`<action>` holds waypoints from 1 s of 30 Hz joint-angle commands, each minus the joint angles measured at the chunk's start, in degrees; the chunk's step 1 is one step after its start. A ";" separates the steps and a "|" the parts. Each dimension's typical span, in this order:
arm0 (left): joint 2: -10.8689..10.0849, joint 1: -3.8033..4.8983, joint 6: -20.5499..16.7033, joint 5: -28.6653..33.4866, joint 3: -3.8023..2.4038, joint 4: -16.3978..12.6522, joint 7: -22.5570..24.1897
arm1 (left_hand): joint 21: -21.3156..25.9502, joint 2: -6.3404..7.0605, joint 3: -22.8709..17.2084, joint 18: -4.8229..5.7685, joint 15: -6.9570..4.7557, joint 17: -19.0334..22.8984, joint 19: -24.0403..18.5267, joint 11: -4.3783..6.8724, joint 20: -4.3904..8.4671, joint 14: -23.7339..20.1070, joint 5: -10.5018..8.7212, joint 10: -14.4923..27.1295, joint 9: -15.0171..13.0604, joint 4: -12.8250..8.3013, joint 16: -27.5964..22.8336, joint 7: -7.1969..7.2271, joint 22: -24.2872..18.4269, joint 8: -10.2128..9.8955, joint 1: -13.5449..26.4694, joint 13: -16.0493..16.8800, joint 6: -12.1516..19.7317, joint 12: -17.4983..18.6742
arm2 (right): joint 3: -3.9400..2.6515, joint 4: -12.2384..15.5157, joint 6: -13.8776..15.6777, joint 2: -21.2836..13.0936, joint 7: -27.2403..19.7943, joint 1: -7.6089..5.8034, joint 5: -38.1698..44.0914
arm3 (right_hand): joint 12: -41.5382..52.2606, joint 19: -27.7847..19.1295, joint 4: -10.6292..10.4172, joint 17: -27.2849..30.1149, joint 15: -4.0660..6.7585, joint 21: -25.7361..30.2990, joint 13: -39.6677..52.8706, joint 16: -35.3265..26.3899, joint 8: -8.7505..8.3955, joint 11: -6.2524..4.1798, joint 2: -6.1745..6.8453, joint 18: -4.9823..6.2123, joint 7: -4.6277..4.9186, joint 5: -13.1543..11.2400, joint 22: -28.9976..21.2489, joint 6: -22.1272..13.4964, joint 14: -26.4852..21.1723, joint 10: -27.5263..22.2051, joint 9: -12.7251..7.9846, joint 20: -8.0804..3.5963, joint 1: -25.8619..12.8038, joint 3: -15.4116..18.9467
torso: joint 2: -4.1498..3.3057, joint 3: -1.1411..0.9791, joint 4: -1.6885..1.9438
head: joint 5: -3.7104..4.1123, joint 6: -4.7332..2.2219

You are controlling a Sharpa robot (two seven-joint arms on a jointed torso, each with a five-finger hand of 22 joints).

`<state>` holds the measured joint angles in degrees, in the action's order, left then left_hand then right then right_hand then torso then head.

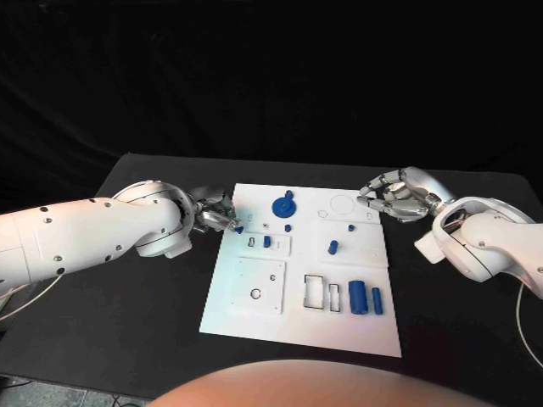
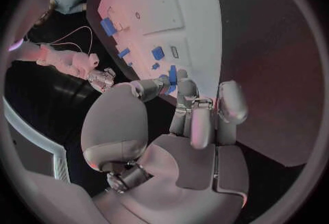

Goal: Assemble the parts on the task board

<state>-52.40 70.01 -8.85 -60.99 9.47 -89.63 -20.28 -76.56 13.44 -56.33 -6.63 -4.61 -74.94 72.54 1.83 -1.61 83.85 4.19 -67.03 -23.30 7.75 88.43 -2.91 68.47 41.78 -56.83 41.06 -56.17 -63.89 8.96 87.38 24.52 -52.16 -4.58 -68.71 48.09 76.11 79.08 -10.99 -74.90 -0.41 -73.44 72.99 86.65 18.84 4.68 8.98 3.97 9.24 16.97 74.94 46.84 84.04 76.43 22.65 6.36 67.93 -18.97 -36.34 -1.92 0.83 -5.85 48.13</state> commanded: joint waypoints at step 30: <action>5.72 -0.41 1.23 -0.16 0.38 2.99 -4.76 | -3.93 -0.30 -3.95 2.50 -0.91 -15.06 5.82 0.88 0.48 6.15 0.71 -8.00 1.78 -8.02 1.57 1.47 5.81 0.15 -3.03 5.49 -1.27 -5.55 | 0.01 0.28 -0.28 0.10 -0.32 0.03 0.14 | 0.18 -0.01 -0.78 -5.24 0.24 0.34 -0.08 -0.20 0.51 -0.30 0.04 0.55 -0.05 1.58 1.11 -0.38 3.72 0.00 -0.15 -0.15 -0.04 0.00 | -0.08 0.05 0.03 | 0.55 1.09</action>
<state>-46.88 69.66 -10.07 -60.71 9.85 -86.72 -23.78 -80.23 14.15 -54.59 -4.82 -5.19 -74.92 77.93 1.08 -1.14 84.05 4.58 -73.11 -21.59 5.71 89.82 -2.21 74.22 42.17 -58.09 46.46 -56.88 -69.23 8.96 87.55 24.56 -52.09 -4.62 -68.72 48.04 76.11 79.08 -11.33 -74.94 -0.41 -73.44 72.98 86.65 19.05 4.68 8.98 3.97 9.24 18.42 74.92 46.84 84.03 76.43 22.59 6.37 67.93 -19.00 -36.42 -1.88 0.85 -5.37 49.11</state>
